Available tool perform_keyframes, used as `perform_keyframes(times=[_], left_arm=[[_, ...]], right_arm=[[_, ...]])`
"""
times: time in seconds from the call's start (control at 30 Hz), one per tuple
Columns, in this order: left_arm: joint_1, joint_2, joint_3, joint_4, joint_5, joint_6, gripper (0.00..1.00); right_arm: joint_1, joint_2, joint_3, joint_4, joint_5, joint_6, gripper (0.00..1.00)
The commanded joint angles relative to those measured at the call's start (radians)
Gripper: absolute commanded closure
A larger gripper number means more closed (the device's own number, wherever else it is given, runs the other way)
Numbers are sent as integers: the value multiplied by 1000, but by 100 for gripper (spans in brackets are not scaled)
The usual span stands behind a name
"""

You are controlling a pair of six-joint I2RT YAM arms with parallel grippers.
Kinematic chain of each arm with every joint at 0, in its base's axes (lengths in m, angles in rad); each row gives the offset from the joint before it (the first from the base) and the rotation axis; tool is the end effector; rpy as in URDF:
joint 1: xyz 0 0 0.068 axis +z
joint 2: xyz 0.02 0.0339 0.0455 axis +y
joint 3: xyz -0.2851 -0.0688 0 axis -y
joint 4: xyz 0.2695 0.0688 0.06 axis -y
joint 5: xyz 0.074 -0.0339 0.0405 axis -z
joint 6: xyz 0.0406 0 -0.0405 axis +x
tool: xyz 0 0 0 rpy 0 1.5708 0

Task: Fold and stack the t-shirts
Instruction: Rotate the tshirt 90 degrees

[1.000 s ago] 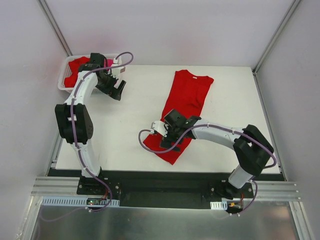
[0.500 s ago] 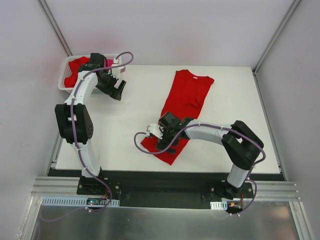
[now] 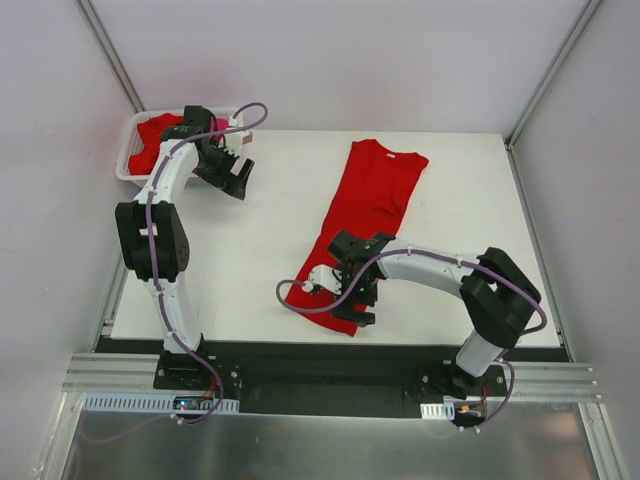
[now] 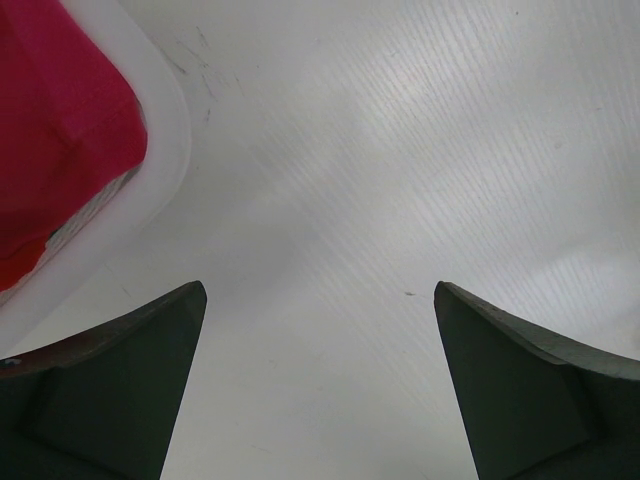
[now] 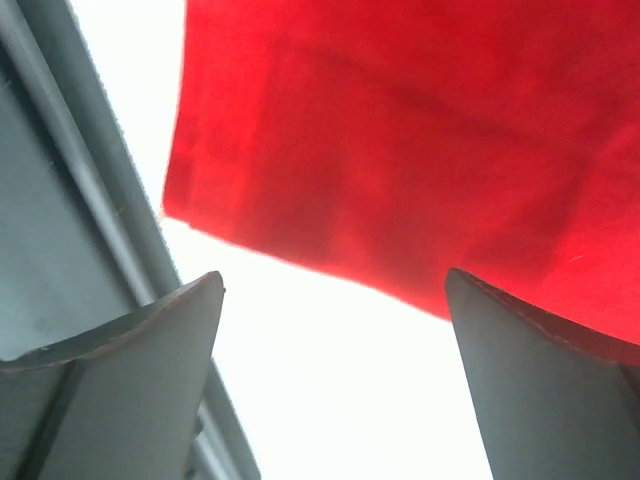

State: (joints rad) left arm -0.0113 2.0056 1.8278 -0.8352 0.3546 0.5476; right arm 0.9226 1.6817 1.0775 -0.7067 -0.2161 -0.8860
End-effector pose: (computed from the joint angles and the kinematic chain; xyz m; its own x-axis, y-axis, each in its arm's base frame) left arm 0.4751 -0.0195 0.2884 -0.6231 0.4953 -0.6053 0.6076 0.7938 0.0241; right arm 0.1963 0.2736 0.1833 0.2598 -0.9100 -0.3230 -0.9655 -0.2515 -0.0680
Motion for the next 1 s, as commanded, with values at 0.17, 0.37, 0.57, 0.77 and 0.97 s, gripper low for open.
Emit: perform_keyframes(times=[0.17, 0.37, 0.57, 0.77, 0.97], left_arm=[[5, -7, 67, 1, 50, -9, 1], [5, -24, 54, 2, 47, -6, 1], [4, -18, 68, 2, 35, -2, 1], [-6, -27, 71, 1, 12, 21, 1], [-6, -36, 54, 1, 1, 37, 1]], right_arm=[[-25, -116, 79, 32, 92, 44, 4], [-34, -51, 72, 205, 326, -30, 4], [-103, 101, 197, 266, 402, -11, 4], [-178, 317, 516, 17, 367, 201, 4], [-241, 323, 714, -263, 98, 416, 4]])
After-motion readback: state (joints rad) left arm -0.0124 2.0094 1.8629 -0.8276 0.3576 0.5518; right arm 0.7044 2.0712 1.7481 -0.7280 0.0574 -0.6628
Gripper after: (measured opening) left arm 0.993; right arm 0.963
